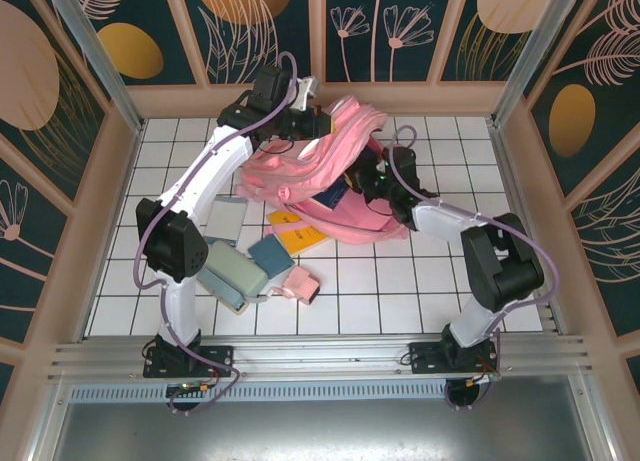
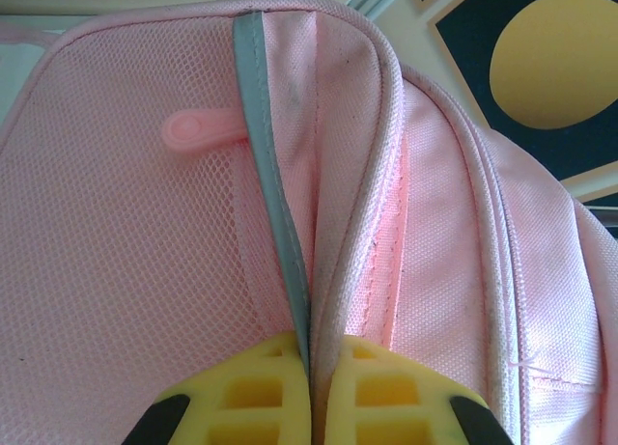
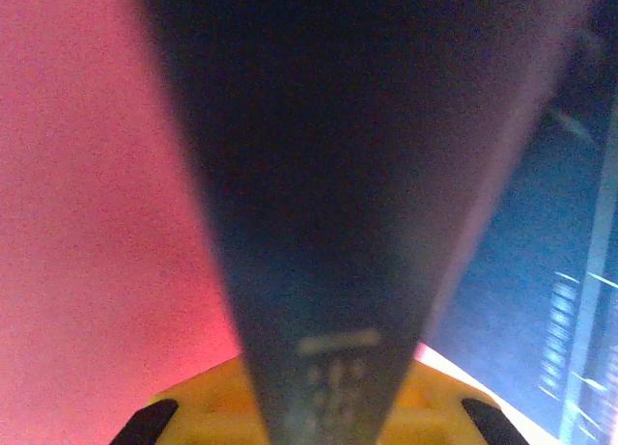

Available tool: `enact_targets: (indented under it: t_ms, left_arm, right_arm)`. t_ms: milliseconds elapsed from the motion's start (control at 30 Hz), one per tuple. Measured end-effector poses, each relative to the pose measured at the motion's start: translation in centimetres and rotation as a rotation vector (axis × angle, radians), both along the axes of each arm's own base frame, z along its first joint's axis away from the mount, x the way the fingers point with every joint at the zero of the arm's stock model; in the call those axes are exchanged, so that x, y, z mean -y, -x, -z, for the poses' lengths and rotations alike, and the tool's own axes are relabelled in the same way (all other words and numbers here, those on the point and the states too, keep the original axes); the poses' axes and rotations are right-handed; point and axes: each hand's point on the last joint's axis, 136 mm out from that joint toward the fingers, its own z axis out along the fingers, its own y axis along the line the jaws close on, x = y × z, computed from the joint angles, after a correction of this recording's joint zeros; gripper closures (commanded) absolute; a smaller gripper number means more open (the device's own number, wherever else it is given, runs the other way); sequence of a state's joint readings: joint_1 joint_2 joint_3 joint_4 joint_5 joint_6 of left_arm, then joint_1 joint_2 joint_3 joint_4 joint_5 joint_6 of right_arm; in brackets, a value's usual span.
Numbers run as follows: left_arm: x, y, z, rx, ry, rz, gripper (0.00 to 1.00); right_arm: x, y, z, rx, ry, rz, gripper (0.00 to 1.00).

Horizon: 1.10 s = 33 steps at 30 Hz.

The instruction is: Pack the student bag

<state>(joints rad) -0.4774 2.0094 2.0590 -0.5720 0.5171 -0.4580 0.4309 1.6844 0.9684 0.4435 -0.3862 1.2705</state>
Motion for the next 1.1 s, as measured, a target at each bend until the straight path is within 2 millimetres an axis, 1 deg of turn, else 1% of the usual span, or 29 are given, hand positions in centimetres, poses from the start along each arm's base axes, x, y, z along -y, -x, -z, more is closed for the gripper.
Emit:
enact_targets:
  t_ms: [67, 133, 200, 300, 400, 500, 600, 667, 700, 767, 867, 900, 967, 1000, 1067, 1100]
  left_arm:
    - [-0.1, 0.0, -0.2, 0.001, 0.003, -0.001, 1.0]
    - [-0.4, 0.0, -0.7, 0.004, 0.01, -0.008, 1.0]
    - [-0.7, 0.0, -1.2, 0.008, 0.018, -0.012, 1.0]
    - [-1.2, 0.0, -1.9, 0.013, 0.029, -0.022, 1.0]
    - [-1.4, 0.0, -2.3, 0.015, 0.037, -0.024, 1.0]
    - [-1.3, 0.2, -2.3, 0.004, 0.046, -0.022, 1.0]
    - [-1.2, 0.1, -2.4, -0.001, 0.057, -0.027, 1.0]
    - [-1.2, 0.0, -2.5, 0.0, 0.062, -0.03, 1.0]
    - [-1.2, -0.1, -2.6, 0.001, 0.066, -0.034, 1.0]
    - [-1.3, -0.3, -2.8, 0.007, 0.074, -0.043, 1.0]
    - [-1.6, -1.0, -2.9, 0.02, 0.078, -0.066, 1.0]
    - [-1.7, -1.4, -2.8, 0.025, 0.076, -0.078, 1.0]
    - [-2.0, -2.2, -2.5, 0.026, 0.076, -0.095, 1.0]
    - [-2.0, -2.5, -2.4, 0.024, 0.077, -0.1, 1.0]
    - [-2.4, -3.1, -2.1, 0.017, 0.082, -0.114, 1.0]
    - [-2.6, -3.5, -1.9, 0.012, 0.086, -0.121, 1.0]
  right_arm:
    - [-0.8, -0.8, -0.2, 0.006, 0.016, -0.008, 1.0]
    - [-1.2, -1.7, 0.4, -0.008, 0.044, -0.008, 1.0]
    - [-1.3, -2.2, 1.8, -0.026, 0.071, -0.01, 1.0]
    - [-1.2, -2.0, 5.1, -0.09, 0.126, -0.017, 1.0]
    - [-1.1, -2.1, 7.5, -0.16, 0.201, -0.02, 1.0]
    - [-2.0, -3.3, 7.9, -0.165, 0.256, -0.027, 0.99]
    - [-3.5, -4.9, 7.2, -0.139, 0.279, -0.039, 0.95]
    - [-4.8, -6.5, 6.5, -0.116, 0.275, -0.05, 0.9]
    - [-5.5, -7.5, 6.3, -0.101, 0.27, -0.057, 0.86]
    - [-6.7, -9.5, 6.0, -0.071, 0.262, -0.077, 0.7]
    - [-8.8, -12.5, 5.5, -0.018, 0.251, -0.12, 0.55]
    - [-9.2, -13.3, 5.4, -0.004, 0.248, -0.13, 0.53]
    - [-9.5, -13.8, 5.3, 0.009, 0.255, -0.153, 0.44]
    - [-9.4, -13.6, 5.6, 0.003, 0.266, -0.164, 0.4]
    - [-8.8, -13.0, 6.1, 0.008, 0.3, -0.18, 0.38]
    - [-8.1, -12.4, 6.5, 0.003, 0.328, -0.184, 0.33]
